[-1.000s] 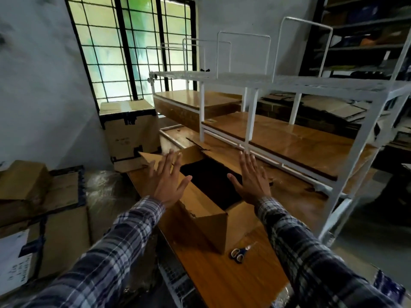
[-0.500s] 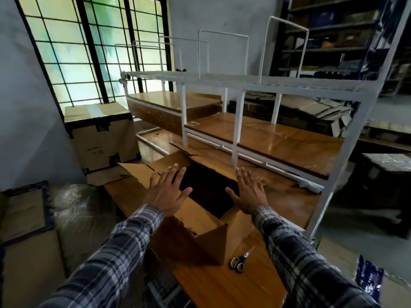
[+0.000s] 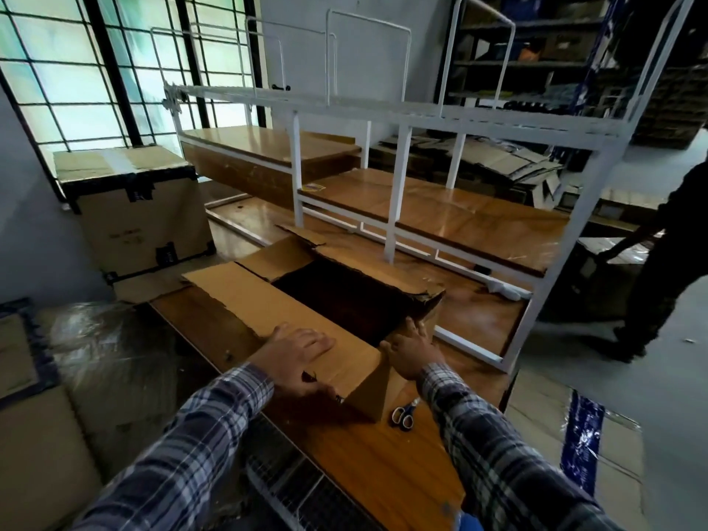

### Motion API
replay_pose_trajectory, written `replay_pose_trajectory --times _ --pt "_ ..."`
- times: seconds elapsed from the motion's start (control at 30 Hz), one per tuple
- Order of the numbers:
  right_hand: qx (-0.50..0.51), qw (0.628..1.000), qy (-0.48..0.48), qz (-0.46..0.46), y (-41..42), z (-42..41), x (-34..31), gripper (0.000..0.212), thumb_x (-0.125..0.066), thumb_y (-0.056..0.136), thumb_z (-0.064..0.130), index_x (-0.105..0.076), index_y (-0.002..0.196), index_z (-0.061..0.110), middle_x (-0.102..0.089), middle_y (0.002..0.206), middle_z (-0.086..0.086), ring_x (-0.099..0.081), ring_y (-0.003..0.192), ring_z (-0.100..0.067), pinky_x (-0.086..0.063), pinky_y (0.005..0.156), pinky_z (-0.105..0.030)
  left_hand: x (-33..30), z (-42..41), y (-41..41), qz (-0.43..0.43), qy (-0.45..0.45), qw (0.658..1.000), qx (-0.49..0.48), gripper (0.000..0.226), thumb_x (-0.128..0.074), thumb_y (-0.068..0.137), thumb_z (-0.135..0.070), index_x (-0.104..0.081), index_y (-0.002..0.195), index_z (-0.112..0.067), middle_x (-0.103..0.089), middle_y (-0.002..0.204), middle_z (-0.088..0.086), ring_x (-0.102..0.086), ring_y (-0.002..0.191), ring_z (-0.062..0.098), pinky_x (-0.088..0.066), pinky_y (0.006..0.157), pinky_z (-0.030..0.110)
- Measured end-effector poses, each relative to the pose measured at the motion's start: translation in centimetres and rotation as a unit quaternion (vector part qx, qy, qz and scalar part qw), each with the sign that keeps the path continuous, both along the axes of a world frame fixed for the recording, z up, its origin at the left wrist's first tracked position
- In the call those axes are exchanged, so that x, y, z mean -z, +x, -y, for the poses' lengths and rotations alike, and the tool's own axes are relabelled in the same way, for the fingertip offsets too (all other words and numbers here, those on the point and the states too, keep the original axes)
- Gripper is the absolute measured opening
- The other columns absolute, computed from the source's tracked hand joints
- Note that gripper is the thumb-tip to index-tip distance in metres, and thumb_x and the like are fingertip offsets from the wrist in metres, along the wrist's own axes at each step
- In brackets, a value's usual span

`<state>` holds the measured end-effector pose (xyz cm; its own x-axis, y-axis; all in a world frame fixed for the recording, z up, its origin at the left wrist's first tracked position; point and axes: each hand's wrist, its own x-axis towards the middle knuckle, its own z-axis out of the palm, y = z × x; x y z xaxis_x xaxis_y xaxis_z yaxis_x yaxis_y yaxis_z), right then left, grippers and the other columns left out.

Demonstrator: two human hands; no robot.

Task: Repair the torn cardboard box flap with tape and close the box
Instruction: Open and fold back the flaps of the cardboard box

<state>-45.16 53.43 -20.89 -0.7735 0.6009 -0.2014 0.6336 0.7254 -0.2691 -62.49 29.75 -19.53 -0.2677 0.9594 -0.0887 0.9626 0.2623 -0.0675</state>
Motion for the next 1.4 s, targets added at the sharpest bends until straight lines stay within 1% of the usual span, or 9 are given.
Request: replay_pose_trajectory --times 0.17,0.37,0.6,0.77,0.87,1.0,1.13,1.23,1.4 --pt "0.023 0.999 -0.025 -0.023 0.3 1.1 -0.1 0.055 -0.029 0.111 0.05 -0.049 0.155 0.024 0.001 0.176 -0.012 -0.001 0.162 -0.036 -0.015 0.13 -0.053 0.9 0.3 -0.1 -0.033 -0.043 0.998 0.025 0.095 -0.06 0.088 -0.062 -0.008 0.163 -0.036 -0.013 0.171 -0.007 -0.016 0.156 0.02 -0.014 0.124 0.059" --pt "-0.01 1.0 0.01 0.002 1.0 3.1 -2.4 0.048 -0.03 0.114 0.035 -0.052 0.152 0.017 -0.015 0.173 -0.017 -0.003 0.161 -0.039 -0.011 0.13 -0.052 -1.6 0.7 1.3 0.001 0.048 0.999 0.003 0.084 -0.053 0.084 -0.004 -0.034 0.159 -0.034 -0.035 0.165 -0.009 -0.032 0.151 0.016 -0.023 0.123 0.04" --pt "0.001 0.998 0.021 0.059 -2.6 0.5 -0.5 0.077 -0.042 0.088 0.066 -0.039 0.158 0.037 -0.023 0.172 -0.002 -0.003 0.159 -0.043 -0.007 0.123 -0.072 -8.1 -0.9 0.2 0.033 -0.049 0.998 -0.003 0.06 -0.054 0.097 -0.019 -0.047 0.147 -0.052 -0.067 0.124 -0.001 -0.065 0.104 0.019 -0.058 0.093 0.043" --pt "0.041 0.995 0.022 0.093 -3.2 1.8 -2.6 0.071 -0.064 0.094 0.035 -0.039 0.157 0.015 -0.031 0.168 -0.018 -0.008 0.159 -0.045 -0.01 0.126 -0.067 -11.0 -3.1 1.0 0.034 -0.091 0.995 0.006 0.052 -0.055 0.1 -0.024 -0.051 0.149 -0.042 -0.064 0.134 -0.001 -0.063 0.112 0.019 -0.056 0.094 0.039" --pt "0.067 0.99 -0.006 0.122 -3.8 1.1 -2.5 0.068 -0.061 0.098 0.038 -0.036 0.156 0.012 -0.032 0.166 -0.022 0.001 0.16 -0.042 -0.009 0.127 -0.064 -11.2 -4.2 1.3 0.099 -0.091 0.991 0.0 0.044 -0.059 0.098 -0.027 -0.061 0.14 -0.04 -0.068 0.114 -0.006 -0.059 0.08 0.004 -0.05 0.068 0.022" --pt "0.081 0.989 -0.027 0.124 -5.1 -1.1 -1.9 0.087 -0.041 0.097 0.074 -0.028 0.163 0.02 -0.027 0.17 -0.017 0.006 0.161 -0.04 -0.005 0.127 -0.062 -11.3 -5.7 1.1 0.168 -0.179 0.969 -0.016 0.053 -0.064 0.096 -0.053 -0.056 0.146 -0.037 -0.061 0.142 -0.005 -0.059 0.109 0.008 -0.043 0.092 0.023" --pt "0.087 0.989 -0.045 0.107 -6.0 -2.2 -2.1 0.09 -0.032 0.097 0.079 -0.022 0.166 0.021 -0.022 0.172 -0.018 0.009 0.16 -0.043 0.004 0.126 -0.062 -10.3 -6.4 0.1 0.285 -0.227 0.929 -0.066 0.113 -0.054 0.064 -0.099 -0.041 0.156 -0.035 -0.047 0.157 -0.009 -0.044 0.142 0.016 -0.029 0.122 0.044" --pt "0.092 0.991 -0.034 0.094 -6.5 -2.4 -1.0 0.089 -0.027 0.099 0.078 -0.022 0.167 0.02 -0.019 0.173 -0.017 0.017 0.159 -0.042 0.011 0.125 -0.062 -9.6 -6.3 -0.5 0.375 -0.197 0.899 -0.106 0.113 -0.054 0.064 -0.093 -0.045 0.154 -0.026 -0.053 0.153 -0.003 -0.048 0.139 0.018 -0.031 0.121 0.041" --pt "0.1 0.992 0.01 0.075 -7.3 -2.2 0.4 0.093 -0.022 0.098 0.078 -0.012 0.168 0.016 -0.006 0.175 -0.017 0.015 0.159 -0.042 0.008 0.124 -0.067 -6.7 -6.0 -5.1 0.235 -0.088 0.958 -0.14 0.068 -0.065 0.093 -0.062 -0.054 0.147 -0.024 -0.071 0.127 -0.008 -0.064 0.117 0.011 -0.048 0.106 0.032"
